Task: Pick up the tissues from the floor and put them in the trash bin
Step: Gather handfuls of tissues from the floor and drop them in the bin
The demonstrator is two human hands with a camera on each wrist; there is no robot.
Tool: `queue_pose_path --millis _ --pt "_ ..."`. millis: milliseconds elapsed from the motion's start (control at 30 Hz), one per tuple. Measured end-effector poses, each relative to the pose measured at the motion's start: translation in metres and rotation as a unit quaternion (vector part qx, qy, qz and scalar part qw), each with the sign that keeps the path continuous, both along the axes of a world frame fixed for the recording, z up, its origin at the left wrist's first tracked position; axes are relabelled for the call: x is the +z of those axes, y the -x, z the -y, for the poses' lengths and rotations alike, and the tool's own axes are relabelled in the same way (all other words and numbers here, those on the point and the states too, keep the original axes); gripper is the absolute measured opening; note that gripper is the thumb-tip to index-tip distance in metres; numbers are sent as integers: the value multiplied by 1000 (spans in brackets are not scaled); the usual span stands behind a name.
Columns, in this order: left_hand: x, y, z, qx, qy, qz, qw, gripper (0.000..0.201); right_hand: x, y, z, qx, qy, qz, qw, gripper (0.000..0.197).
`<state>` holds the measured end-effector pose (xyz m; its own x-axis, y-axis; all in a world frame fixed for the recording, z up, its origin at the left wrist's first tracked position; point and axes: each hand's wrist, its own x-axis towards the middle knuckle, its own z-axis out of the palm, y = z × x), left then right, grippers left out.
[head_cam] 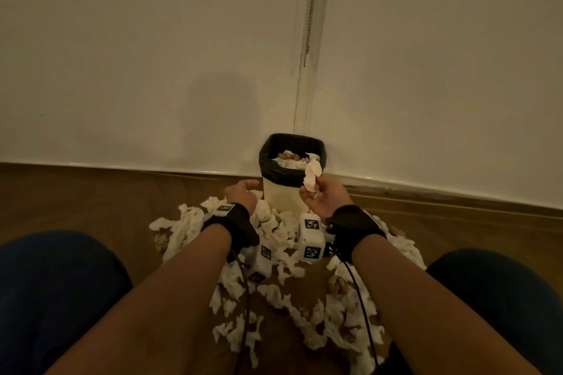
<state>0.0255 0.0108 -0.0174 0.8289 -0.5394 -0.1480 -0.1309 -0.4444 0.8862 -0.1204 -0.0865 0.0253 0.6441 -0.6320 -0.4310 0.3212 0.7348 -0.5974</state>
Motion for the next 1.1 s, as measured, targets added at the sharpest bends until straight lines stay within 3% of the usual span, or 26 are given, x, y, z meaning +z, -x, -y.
queue_pose_path --millis 133,233,267,367,500,567,700,733,800,867,933,1033,1100 --pt "15 10 14 -4 57 -51 997 43 9 7 4 14 82 -50 995 8" --pt "32 18 27 -31 180 -147 972 40 15 4 12 5 109 -69 992 19" --pt "36 18 31 -36 191 -141 971 37 17 3 16 1 119 -82 990 21" --pt "44 10 46 -56 182 -75 979 31 24 -2 38 -12 174 -158 972 30" --pt "48 -6 65 -75 176 -3 982 32 36 -7 74 17 304 -315 899 29" --pt "46 -15 77 -87 152 30 984 31 39 -14 89 51 338 -354 871 31" --pt "35 -35 108 -85 69 63 992 31 28 -44 110 96 305 -341 884 19" --pt "31 -40 116 -76 52 62 994 31 23 -51 114 101 301 -354 880 25" --pt "22 -50 128 -76 26 67 994 31 12 -65 129 73 341 -419 838 40" --pt "12 -62 141 -103 27 76 991 31 2 -75 143 39 352 -460 814 40" --pt "6 -70 149 -117 32 84 989 32 -6 -84 150 29 356 -445 821 40" --pt "2 -83 165 -109 39 55 992 39 -25 -99 166 81 378 -459 800 46" --pt "1 -88 174 -111 48 25 992 43 -25 -110 175 42 276 -345 896 31"
